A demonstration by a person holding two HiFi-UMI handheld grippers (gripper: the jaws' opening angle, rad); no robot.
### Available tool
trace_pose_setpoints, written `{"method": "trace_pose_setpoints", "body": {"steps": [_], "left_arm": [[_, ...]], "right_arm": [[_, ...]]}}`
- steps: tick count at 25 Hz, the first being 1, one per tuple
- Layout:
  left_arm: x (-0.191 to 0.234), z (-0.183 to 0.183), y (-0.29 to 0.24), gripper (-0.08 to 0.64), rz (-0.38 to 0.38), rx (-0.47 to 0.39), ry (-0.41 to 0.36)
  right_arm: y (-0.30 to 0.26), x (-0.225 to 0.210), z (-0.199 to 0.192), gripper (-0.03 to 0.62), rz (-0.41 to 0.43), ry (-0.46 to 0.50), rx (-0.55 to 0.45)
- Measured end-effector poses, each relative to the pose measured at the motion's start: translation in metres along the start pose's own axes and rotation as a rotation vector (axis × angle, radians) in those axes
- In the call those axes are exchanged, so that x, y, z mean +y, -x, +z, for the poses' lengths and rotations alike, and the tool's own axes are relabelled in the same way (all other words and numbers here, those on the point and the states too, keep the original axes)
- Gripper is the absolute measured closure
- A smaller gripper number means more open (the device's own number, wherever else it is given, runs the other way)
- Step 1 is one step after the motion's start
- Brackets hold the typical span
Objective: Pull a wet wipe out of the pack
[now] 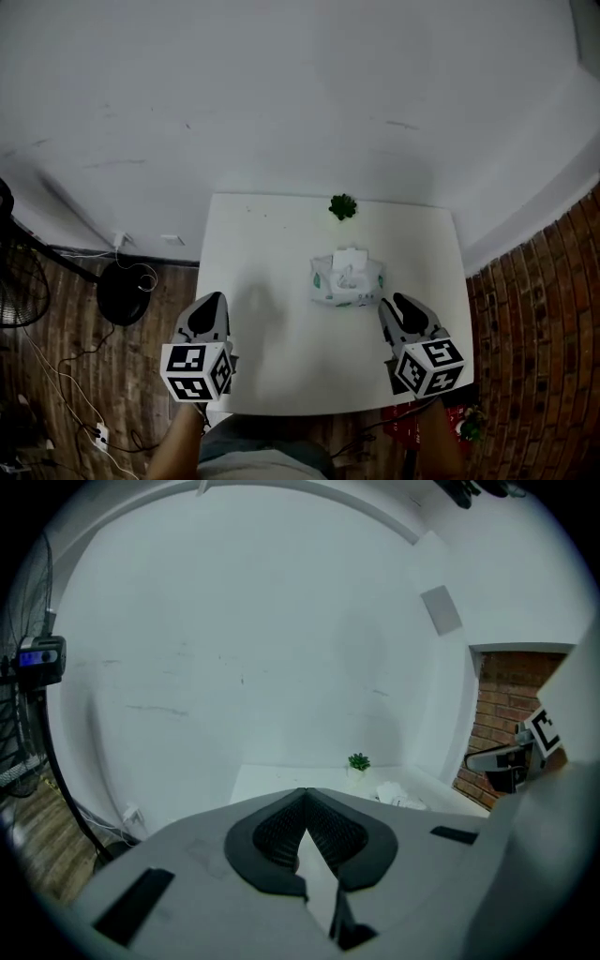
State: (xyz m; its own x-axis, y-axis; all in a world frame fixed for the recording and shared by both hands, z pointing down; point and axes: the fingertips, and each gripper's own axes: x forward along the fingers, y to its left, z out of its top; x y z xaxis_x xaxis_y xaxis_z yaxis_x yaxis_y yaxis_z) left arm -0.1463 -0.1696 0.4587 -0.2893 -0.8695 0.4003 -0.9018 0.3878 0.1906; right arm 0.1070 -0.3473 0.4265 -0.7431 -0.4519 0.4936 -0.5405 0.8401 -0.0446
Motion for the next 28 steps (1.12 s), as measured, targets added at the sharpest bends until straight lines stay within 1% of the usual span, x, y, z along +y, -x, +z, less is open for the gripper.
{"method": "trace_pose_setpoints", "body": {"steps": [6, 9, 12, 16, 22, 28], "left_arm": [[0.012, -0.002, 0.001, 0.56, 0.026, -0.014, 0.025], [0.013, -0.01, -0.006, 0.56, 0.023, 0.006, 0.026], [0.012, -0.017, -0.013, 0.56, 0.017, 0.029, 0.027], [0.012, -0.026, -0.02, 0.56, 0.01, 0.054, 0.021], [0.013, -0.035, -0.035, 0.56, 0.0, 0.079, 0.02], [0.007, -0.039, -0.051, 0.56, -0.016, 0.079, 0.01]], "right_arm": [[-0.013, -0.002, -0.003, 0.477, 0.107, 0.164, 0.104], [-0.022, -0.004, -0.003, 0.477, 0.149, 0.258, 0.146], [-0.032, -0.007, -0.004, 0.48, 0.192, 0.333, 0.175], [-0.044, -0.015, -0.009, 0.483, 0.277, 0.409, 0.226], [-0.063, -0.019, -0.019, 0.485, 0.441, 0.515, 0.304], [-0.086, -0.015, -0.026, 0.492, 0.549, 0.595, 0.349]]}}
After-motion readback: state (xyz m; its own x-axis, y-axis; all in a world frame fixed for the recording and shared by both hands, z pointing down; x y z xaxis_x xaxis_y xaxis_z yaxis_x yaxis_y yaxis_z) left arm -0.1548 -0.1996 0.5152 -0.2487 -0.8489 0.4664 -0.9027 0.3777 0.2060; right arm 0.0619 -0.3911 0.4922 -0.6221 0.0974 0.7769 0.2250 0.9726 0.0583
